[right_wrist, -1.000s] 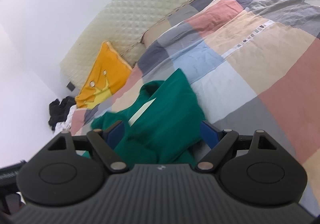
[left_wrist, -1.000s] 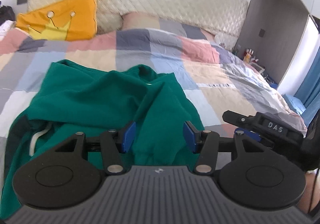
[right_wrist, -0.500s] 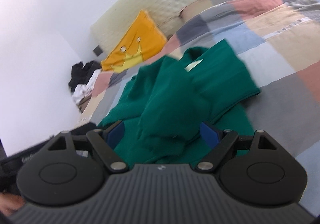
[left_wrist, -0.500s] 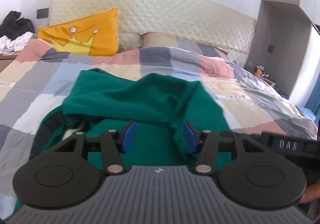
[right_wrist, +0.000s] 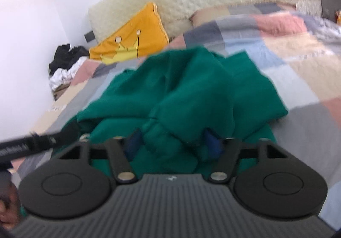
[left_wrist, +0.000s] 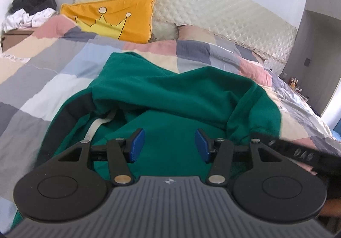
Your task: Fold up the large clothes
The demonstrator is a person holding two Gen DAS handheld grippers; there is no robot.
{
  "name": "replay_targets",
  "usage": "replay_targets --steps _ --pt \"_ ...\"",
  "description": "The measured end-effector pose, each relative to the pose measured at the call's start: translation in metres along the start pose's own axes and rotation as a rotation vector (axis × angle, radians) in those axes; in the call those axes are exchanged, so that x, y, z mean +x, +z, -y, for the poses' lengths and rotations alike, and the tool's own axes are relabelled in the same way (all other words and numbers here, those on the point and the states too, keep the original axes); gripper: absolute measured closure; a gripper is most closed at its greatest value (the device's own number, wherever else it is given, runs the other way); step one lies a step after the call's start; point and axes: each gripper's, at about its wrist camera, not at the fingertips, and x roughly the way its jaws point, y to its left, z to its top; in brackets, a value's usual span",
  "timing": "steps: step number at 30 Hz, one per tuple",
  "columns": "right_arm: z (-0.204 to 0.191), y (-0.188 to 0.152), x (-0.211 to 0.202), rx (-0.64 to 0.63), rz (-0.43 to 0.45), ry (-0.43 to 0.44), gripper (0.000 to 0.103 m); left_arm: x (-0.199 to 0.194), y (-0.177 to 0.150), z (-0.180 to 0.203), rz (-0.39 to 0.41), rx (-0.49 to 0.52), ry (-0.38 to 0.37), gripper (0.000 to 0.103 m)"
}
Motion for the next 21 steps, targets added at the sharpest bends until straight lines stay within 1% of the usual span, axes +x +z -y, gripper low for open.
replay_targets --steps 1,3,7,10,12,14,16,19,21 --pt "-0.002 0.003 -0.004 -0.006 0.019 -0.004 0.063 0.001 0.000 -0.001 -0.001 -0.004 0.000 0.045" --pt "-0.001 0.010 -0.013 0.010 0.046 0.006 0.070 0.001 0.000 -0.003 0.000 -0.019 -0.008 0.045" --pt "0.009 0.025 -0.034 0.078 0.079 0.051 0.073 -0.005 -0.001 -0.002 0.013 -0.038 -0.012 0.045" --pt "0.020 0.040 -0.054 0.148 0.117 0.105 0.074 -0.012 0.000 -0.002 0.025 -0.071 -0.020 0.045" --pt "0.030 0.049 -0.068 0.215 0.154 0.156 0.075 -0.016 0.001 -0.004 0.035 -0.099 -0.028 0.045" --pt "0.046 0.059 -0.080 0.308 0.187 0.213 0.076 -0.020 0.002 -0.005 0.042 -0.118 -0.031 0.045" --pt "0.060 0.065 -0.088 0.381 0.208 0.241 0.076 -0.025 0.003 -0.005 0.048 -0.128 -0.034 0.045" --pt "0.083 0.068 -0.093 0.452 0.229 0.208 0.077 -0.030 0.004 -0.004 0.055 -0.140 -0.037 0.045" --pt "0.100 0.064 -0.086 0.527 0.199 0.185 0.077 -0.033 0.004 -0.003 0.058 -0.138 -0.039 0.045"
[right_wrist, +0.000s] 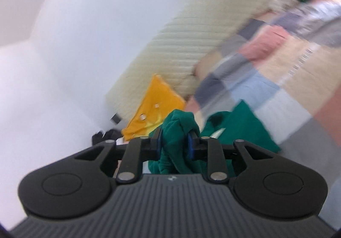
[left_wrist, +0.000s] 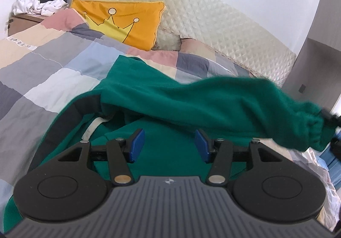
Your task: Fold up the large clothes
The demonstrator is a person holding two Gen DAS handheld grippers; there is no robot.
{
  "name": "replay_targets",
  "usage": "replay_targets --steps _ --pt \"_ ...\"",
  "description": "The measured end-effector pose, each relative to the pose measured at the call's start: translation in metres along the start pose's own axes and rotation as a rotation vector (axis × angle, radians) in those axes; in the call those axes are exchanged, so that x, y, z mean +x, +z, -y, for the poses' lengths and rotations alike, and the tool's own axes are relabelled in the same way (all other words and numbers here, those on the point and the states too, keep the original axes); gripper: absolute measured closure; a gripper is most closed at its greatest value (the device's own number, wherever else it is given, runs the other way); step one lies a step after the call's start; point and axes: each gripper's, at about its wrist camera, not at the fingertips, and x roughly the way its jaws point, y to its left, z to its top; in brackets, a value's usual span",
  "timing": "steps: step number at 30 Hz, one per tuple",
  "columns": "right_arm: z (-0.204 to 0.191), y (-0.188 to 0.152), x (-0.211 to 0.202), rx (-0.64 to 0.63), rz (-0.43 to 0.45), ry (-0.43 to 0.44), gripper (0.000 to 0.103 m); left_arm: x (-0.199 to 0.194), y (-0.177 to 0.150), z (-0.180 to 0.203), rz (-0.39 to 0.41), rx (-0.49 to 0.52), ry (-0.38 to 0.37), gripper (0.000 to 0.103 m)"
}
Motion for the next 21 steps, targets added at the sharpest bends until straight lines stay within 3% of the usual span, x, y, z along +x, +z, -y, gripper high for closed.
replay_targets --steps 8,11,16,19,21 --pt "0.099 -0.025 0.050 0.142 -0.164 -0.310 0.077 0.004 -0.001 -0.001 -0.021 0.005 0.009 0.045" --pt "0.119 -0.035 0.056 0.212 -0.191 -0.325 0.077 0.008 -0.003 -0.005 -0.037 0.001 0.017 0.045" --pt "0.112 -0.031 0.057 0.189 -0.196 -0.323 0.072 0.016 -0.003 -0.011 -0.064 -0.006 0.022 0.045" --pt "0.109 -0.029 0.053 0.191 -0.220 -0.321 0.056 0.017 -0.003 -0.011 -0.081 0.000 0.019 0.045" --pt "0.105 -0.028 0.047 0.176 -0.241 -0.326 0.035 0.014 -0.002 -0.010 -0.085 0.008 0.023 0.045"
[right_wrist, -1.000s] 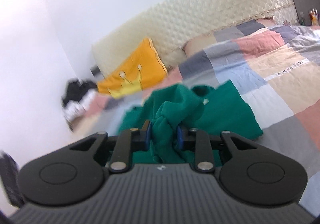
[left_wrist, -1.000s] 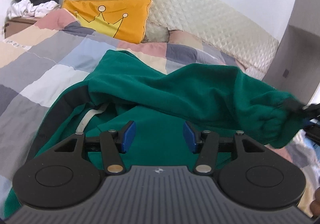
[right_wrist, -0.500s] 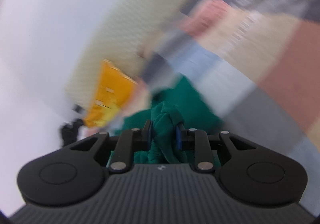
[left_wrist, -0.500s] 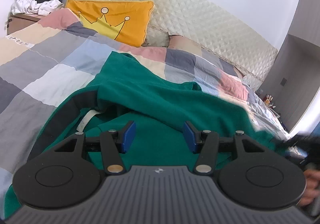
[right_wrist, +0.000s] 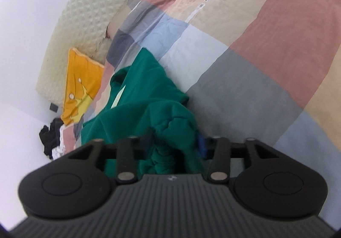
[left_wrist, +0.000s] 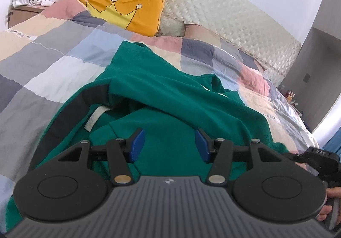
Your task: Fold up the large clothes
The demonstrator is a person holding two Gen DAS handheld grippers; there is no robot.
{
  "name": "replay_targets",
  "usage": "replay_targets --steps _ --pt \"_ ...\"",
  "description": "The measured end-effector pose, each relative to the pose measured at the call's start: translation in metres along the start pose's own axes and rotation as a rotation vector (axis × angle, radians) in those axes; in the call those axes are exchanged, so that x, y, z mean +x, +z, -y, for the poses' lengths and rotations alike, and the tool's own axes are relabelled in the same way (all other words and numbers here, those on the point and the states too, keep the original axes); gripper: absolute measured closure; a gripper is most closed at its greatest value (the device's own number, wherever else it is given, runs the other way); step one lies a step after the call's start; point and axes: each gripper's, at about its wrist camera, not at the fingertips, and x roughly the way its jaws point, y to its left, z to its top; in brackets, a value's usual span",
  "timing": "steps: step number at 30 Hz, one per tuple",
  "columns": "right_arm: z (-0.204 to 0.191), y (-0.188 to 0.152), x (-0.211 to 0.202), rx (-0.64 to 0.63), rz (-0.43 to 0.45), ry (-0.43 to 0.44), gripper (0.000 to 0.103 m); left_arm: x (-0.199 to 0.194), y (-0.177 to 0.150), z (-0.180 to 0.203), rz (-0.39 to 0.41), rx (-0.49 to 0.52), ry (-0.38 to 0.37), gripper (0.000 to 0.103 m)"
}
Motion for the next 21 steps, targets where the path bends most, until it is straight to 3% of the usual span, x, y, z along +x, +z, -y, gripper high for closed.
replay_targets --steps 2,8,14,21 --pt "-0.005 -0.004 -0.009 -0.020 0.002 0.001 0.027 -0.005 0.000 0.001 0.002 0.009 0.005 0.045" --pt "-0.011 -0.027 -0.052 -0.095 0.030 0.037 0.027 -0.035 -0.005 -0.004 -0.006 -0.002 0.017 0.042" --pt "-0.007 -0.064 -0.092 -0.140 -0.014 0.025 0.027 -0.071 -0.017 -0.014 -0.019 -0.045 0.018 0.041" --pt "0.010 -0.088 -0.117 -0.067 -0.072 0.023 0.027 -0.115 -0.027 -0.026 -0.039 -0.067 0.014 0.041"
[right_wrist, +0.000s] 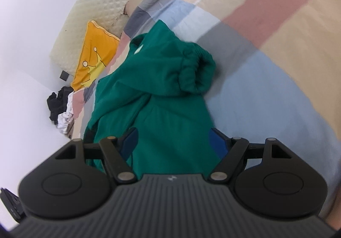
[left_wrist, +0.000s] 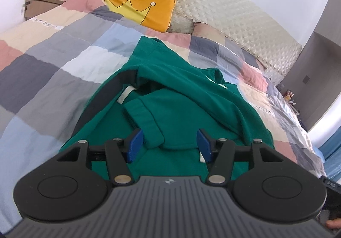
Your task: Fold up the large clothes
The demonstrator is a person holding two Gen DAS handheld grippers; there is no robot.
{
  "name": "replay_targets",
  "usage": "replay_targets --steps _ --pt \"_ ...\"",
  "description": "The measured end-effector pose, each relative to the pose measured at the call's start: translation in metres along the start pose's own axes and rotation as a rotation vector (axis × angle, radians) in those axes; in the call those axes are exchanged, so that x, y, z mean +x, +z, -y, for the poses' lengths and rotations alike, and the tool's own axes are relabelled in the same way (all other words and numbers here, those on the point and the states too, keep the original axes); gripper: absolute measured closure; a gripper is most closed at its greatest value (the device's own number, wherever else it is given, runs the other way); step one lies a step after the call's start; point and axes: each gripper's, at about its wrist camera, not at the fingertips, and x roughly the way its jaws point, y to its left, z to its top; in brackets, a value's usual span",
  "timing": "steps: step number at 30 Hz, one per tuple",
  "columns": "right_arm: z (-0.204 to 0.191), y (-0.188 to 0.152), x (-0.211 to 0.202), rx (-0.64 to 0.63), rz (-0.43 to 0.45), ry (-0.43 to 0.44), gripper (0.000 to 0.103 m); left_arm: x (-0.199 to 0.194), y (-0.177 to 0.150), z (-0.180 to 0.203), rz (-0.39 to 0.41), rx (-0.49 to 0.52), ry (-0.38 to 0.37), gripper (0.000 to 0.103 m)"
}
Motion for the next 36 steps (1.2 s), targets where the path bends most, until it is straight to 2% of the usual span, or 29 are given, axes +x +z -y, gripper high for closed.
replay_targets --steps 5,12,16,17,18,22,25,31,34,36 --pt "0.007 -0.006 0.000 0.027 -0.041 -0.023 0.027 -0.026 0.005 -0.016 -0.025 -0.030 0.005 0.041" --pt "0.011 -0.009 0.012 0.033 -0.092 -0.064 0.027 -0.038 0.018 -0.058 -0.141 -0.081 0.075 0.039" --pt "0.018 -0.012 0.022 0.049 -0.119 -0.118 0.027 -0.030 0.018 -0.088 -0.204 -0.147 0.123 0.039" --pt "0.019 -0.012 0.023 0.046 -0.119 -0.143 0.024 -0.027 0.017 -0.095 -0.224 -0.171 0.128 0.039" --pt "0.018 -0.013 0.025 0.045 -0.121 -0.159 0.017 -0.022 0.016 -0.103 -0.246 -0.198 0.131 0.039" --pt "0.022 -0.015 0.031 0.053 -0.149 -0.168 0.018 -0.002 0.007 -0.123 -0.321 -0.290 0.133 0.039" --pt "0.025 -0.016 0.036 0.062 -0.164 -0.174 0.018 0.012 0.002 -0.130 -0.364 -0.313 0.146 0.039" --pt "0.036 -0.020 0.040 0.158 -0.201 -0.094 0.016 0.036 -0.002 -0.138 -0.430 -0.334 0.167 0.039" --pt "0.039 -0.022 0.040 0.219 -0.230 -0.015 0.016 0.041 -0.004 -0.140 -0.461 -0.353 0.149 0.039" --pt "0.039 -0.024 0.038 0.244 -0.229 0.039 0.015 0.045 -0.006 -0.141 -0.482 -0.330 0.162 0.039"
